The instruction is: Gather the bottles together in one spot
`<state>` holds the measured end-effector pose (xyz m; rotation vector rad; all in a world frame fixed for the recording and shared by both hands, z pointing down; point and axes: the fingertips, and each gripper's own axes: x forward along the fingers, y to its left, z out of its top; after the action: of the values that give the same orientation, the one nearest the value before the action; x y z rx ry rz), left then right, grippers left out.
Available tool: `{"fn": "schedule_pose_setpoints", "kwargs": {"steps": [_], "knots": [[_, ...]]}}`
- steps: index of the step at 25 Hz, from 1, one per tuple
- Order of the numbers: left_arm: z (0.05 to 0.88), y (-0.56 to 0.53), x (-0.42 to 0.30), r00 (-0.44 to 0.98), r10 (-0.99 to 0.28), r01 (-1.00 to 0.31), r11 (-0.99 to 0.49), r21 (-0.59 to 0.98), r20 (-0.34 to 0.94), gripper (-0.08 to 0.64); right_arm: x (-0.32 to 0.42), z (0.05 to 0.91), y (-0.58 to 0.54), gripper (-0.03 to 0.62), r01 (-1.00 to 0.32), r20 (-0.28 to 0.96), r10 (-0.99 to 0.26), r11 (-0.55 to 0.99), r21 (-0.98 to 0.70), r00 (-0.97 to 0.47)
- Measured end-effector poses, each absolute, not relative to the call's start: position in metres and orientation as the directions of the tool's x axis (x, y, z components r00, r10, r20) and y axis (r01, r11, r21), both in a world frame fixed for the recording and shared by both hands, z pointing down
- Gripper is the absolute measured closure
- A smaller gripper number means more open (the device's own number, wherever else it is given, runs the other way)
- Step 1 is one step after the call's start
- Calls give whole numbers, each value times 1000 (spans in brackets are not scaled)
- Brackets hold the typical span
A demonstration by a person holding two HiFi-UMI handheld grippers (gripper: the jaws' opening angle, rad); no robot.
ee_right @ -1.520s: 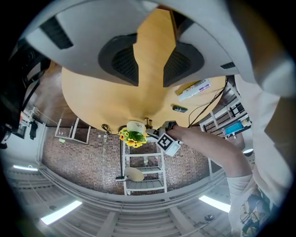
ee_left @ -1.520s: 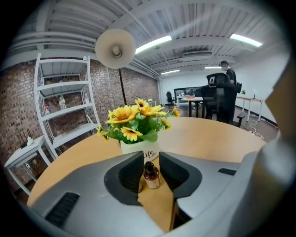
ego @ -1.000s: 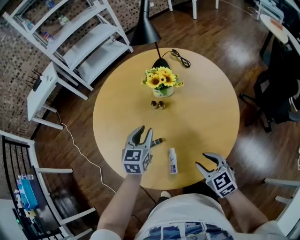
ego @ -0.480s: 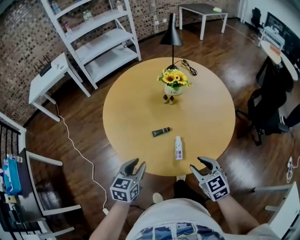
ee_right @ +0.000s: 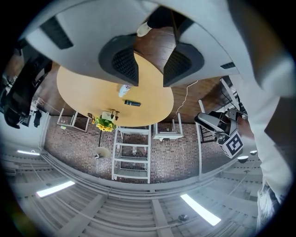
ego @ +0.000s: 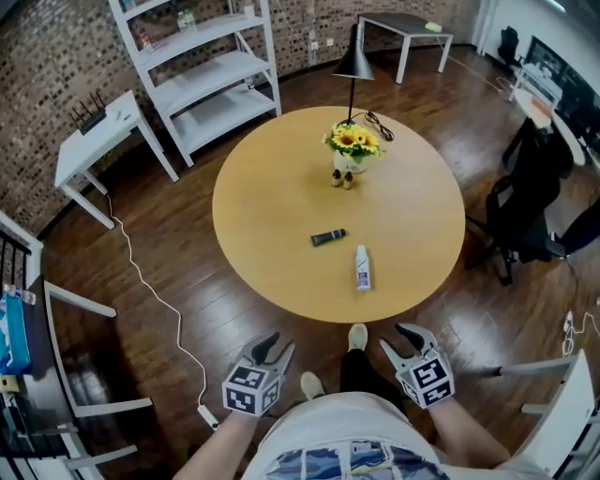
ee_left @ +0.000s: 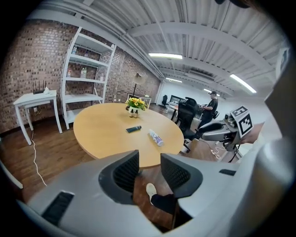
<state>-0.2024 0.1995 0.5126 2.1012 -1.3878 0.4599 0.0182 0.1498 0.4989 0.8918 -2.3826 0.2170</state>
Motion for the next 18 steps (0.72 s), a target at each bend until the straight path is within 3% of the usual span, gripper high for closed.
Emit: {"fn": "schedule_pose_setpoints", "kwargs": {"steps": [11,14,18], "knots": [[513,210,-208,425,-733,-903,-297,312,532,431,4,518,148,396,-633,625,-526,772,65,-577],[513,204,-219,406,-747,-910,-273,313,527,431,-3,538,127,352,-646,655,-504,763,31,-564],[511,193,-223,390,-757,-915,-256,311,525,431,-7,568,83,348,-674,686,-487,738,-6,-540]]}}
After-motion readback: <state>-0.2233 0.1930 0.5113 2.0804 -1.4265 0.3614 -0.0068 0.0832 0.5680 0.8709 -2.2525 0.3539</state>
